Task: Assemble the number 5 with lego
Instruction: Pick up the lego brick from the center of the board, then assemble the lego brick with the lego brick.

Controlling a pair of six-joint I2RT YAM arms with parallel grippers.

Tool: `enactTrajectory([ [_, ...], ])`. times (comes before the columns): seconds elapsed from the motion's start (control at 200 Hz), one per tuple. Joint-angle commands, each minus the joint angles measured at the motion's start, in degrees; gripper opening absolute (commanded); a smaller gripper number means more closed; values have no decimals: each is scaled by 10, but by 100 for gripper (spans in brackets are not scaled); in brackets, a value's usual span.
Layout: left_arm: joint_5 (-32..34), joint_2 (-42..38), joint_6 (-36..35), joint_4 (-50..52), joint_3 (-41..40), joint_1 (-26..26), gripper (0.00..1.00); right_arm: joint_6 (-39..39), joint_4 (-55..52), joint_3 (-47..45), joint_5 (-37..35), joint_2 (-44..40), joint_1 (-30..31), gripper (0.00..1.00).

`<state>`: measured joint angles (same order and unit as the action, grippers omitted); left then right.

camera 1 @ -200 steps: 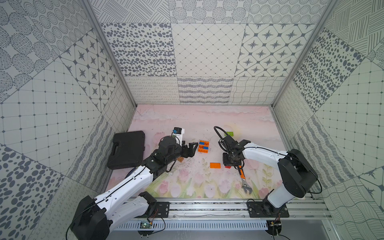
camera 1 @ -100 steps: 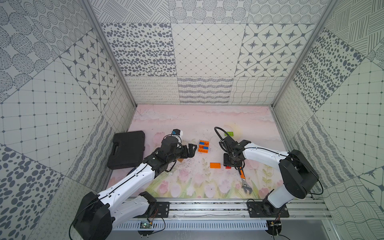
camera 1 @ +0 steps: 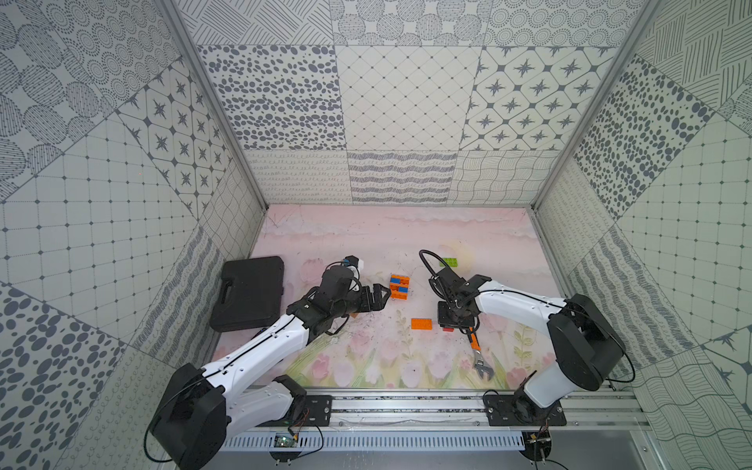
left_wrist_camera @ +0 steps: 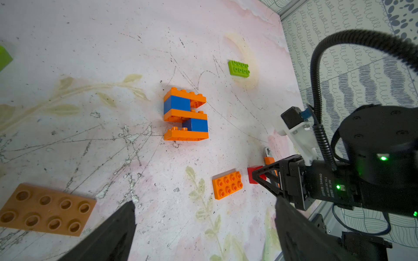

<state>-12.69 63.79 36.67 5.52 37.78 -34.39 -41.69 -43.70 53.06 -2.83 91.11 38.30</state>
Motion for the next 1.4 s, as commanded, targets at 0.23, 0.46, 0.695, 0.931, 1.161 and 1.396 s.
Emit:
enactTrajectory([
  [0.23,-27,14,3,-3,8,5,99,-14,-14,10,-14,-12,11,28],
  [0.46,-25,21,20,-19,-6,4,99,-31,-17,27,-5,-36,32,28],
  [0.695,-6,20,33,-27,-24,2,99,-43,-8,59,7,-22,62,28],
  [0.931,21,-16,24,-19,-43,2,99,-43,5,86,23,23,68,28],
  [1.161,32,-44,19,-19,-58,2,99,-45,9,98,30,59,76,28],
  [1.396,29,-40,13,-28,-57,3,99,-44,0,103,30,95,78,28],
])
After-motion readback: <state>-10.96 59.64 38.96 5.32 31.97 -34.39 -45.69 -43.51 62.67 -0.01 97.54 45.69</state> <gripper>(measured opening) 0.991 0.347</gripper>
